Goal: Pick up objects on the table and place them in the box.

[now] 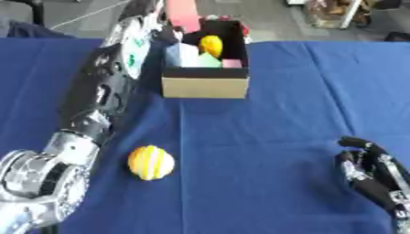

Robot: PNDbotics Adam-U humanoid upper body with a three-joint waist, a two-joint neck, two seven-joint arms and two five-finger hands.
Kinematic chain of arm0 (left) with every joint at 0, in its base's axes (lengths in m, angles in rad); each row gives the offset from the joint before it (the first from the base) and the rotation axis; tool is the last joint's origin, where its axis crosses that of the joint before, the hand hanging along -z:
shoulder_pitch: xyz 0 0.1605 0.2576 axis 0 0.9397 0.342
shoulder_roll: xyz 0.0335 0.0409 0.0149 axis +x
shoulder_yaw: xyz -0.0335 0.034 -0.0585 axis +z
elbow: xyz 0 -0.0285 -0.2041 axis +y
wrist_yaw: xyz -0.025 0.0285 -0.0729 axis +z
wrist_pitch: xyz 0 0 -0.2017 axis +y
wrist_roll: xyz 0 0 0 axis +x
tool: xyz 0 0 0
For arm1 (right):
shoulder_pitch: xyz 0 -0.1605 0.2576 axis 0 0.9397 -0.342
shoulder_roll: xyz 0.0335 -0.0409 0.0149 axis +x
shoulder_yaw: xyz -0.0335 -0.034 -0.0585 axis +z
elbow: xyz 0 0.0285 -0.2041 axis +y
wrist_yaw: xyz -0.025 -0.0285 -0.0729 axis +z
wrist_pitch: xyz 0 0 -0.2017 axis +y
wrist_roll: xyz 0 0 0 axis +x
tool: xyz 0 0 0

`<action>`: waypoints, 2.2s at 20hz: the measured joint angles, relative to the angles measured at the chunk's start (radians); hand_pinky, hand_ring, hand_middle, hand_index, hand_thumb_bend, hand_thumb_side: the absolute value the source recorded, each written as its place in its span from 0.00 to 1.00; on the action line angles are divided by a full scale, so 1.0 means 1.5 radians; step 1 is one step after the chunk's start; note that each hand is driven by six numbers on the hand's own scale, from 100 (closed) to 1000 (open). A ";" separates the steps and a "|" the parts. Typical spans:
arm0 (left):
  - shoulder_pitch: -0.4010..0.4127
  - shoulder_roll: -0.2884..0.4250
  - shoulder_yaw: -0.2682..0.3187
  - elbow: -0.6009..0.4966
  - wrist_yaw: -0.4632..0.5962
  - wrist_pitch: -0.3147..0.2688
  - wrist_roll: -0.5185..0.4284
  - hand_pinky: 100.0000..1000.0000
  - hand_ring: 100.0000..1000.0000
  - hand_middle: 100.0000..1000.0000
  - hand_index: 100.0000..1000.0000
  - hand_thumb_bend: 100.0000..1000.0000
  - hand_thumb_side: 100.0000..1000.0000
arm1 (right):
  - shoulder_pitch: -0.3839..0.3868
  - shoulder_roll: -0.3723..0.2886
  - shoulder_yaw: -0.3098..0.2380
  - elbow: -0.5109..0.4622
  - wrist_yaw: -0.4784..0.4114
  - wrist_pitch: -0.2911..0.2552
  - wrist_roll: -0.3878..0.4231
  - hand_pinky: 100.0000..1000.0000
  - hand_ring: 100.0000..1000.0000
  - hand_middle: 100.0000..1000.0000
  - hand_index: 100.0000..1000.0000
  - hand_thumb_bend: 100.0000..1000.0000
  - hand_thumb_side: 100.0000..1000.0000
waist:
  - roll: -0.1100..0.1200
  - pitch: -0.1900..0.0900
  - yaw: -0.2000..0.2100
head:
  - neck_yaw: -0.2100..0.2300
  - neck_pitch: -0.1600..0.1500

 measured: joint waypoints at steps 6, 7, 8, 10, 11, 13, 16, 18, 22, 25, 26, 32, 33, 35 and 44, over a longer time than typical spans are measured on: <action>0.009 -0.039 -0.017 0.013 -0.056 -0.016 0.002 0.77 0.72 0.80 0.94 0.18 0.44 | 0.000 0.000 0.000 0.000 0.000 -0.001 0.001 0.73 0.63 0.72 0.78 0.00 0.14 | 0.000 0.000 -0.003 | 0.002 0.000; 0.009 -0.041 -0.018 0.013 -0.062 -0.019 0.003 0.77 0.73 0.81 0.95 0.18 0.46 | 0.000 0.000 0.000 0.000 0.000 -0.001 0.001 0.73 0.63 0.72 0.78 0.00 0.14 | 0.000 0.000 -0.003 | 0.002 0.000; 0.009 -0.041 -0.019 0.013 -0.066 -0.022 0.002 0.79 0.75 0.84 0.96 0.21 0.54 | 0.000 0.000 0.000 0.000 0.000 -0.001 0.001 0.73 0.63 0.72 0.78 0.00 0.14 | 0.000 0.000 -0.003 | 0.002 0.000; 0.009 -0.040 -0.019 0.013 -0.069 -0.029 -0.003 0.81 0.78 0.88 0.98 0.26 0.62 | 0.000 0.000 0.000 0.000 0.000 0.000 0.002 0.73 0.63 0.72 0.78 0.00 0.14 | 0.000 0.000 -0.002 | 0.002 0.000; 0.009 -0.040 -0.019 0.011 -0.069 -0.033 -0.005 0.82 0.80 0.91 0.99 0.31 0.65 | 0.000 0.000 0.000 0.000 0.000 0.000 0.002 0.73 0.63 0.72 0.78 0.00 0.14 | 0.000 0.000 -0.002 | 0.002 0.000; 0.009 -0.036 -0.022 0.005 -0.074 -0.043 -0.012 0.84 0.84 0.95 1.00 0.37 0.71 | 0.000 0.000 0.000 0.000 0.000 -0.001 0.003 0.73 0.63 0.72 0.78 0.00 0.14 | 0.000 0.000 -0.001 | 0.002 0.000; 0.007 -0.021 -0.026 -0.012 -0.090 -0.059 -0.020 0.85 0.85 0.97 1.00 0.45 0.68 | 0.000 0.000 0.000 0.000 0.000 -0.001 0.003 0.73 0.63 0.72 0.78 0.00 0.15 | 0.000 0.000 0.002 | 0.002 0.000; 0.006 -0.010 -0.028 -0.024 -0.101 -0.072 -0.025 0.84 0.85 0.95 1.00 0.46 0.63 | 0.000 0.000 0.000 0.000 0.000 -0.001 0.003 0.73 0.63 0.72 0.78 0.00 0.15 | 0.002 -0.001 0.003 | 0.002 0.000; 0.005 0.016 -0.041 -0.069 -0.075 -0.131 -0.040 0.84 0.83 0.90 1.00 0.39 0.42 | 0.000 0.000 0.000 0.000 0.000 -0.001 0.004 0.73 0.63 0.72 0.78 0.00 0.15 | 0.003 -0.002 0.005 | -0.001 0.000; 0.005 0.053 -0.073 -0.112 0.001 -0.217 -0.074 0.84 0.82 0.88 1.00 0.39 0.31 | 0.001 0.000 -0.003 0.000 0.000 -0.001 0.003 0.73 0.63 0.72 0.78 0.00 0.15 | 0.008 -0.006 0.009 | -0.002 0.002; 0.005 0.068 -0.089 -0.125 0.031 -0.249 -0.092 0.85 0.83 0.88 1.00 0.44 0.27 | 0.001 0.000 -0.003 0.000 0.000 -0.001 0.003 0.73 0.63 0.72 0.78 0.00 0.15 | 0.009 -0.008 0.011 | -0.004 0.004; 0.047 0.183 -0.211 -0.220 0.197 -0.450 -0.240 0.86 0.83 0.85 0.99 0.56 0.28 | 0.007 -0.004 -0.007 0.000 0.001 -0.003 0.002 0.73 0.63 0.72 0.78 0.00 0.16 | 0.019 -0.016 0.021 | -0.015 0.011; 0.056 0.202 -0.232 -0.236 0.220 -0.473 -0.263 0.86 0.83 0.85 0.98 0.56 0.29 | 0.007 -0.006 -0.008 0.000 0.002 -0.003 0.002 0.73 0.63 0.72 0.78 0.00 0.16 | 0.021 -0.018 0.023 | -0.017 0.012; 0.076 0.232 -0.275 -0.264 0.268 -0.471 -0.270 0.86 0.83 0.85 0.98 0.57 0.36 | 0.009 -0.008 -0.008 0.000 0.002 -0.003 0.002 0.73 0.63 0.72 0.78 0.00 0.16 | 0.025 -0.022 0.026 | -0.019 0.016; 0.147 0.290 -0.424 -0.324 0.446 -0.413 -0.328 0.85 0.81 0.84 0.97 0.49 0.58 | 0.009 -0.011 -0.012 -0.008 0.007 -0.011 0.002 0.73 0.63 0.72 0.78 0.00 0.29 | 0.033 -0.036 0.031 | -0.023 0.023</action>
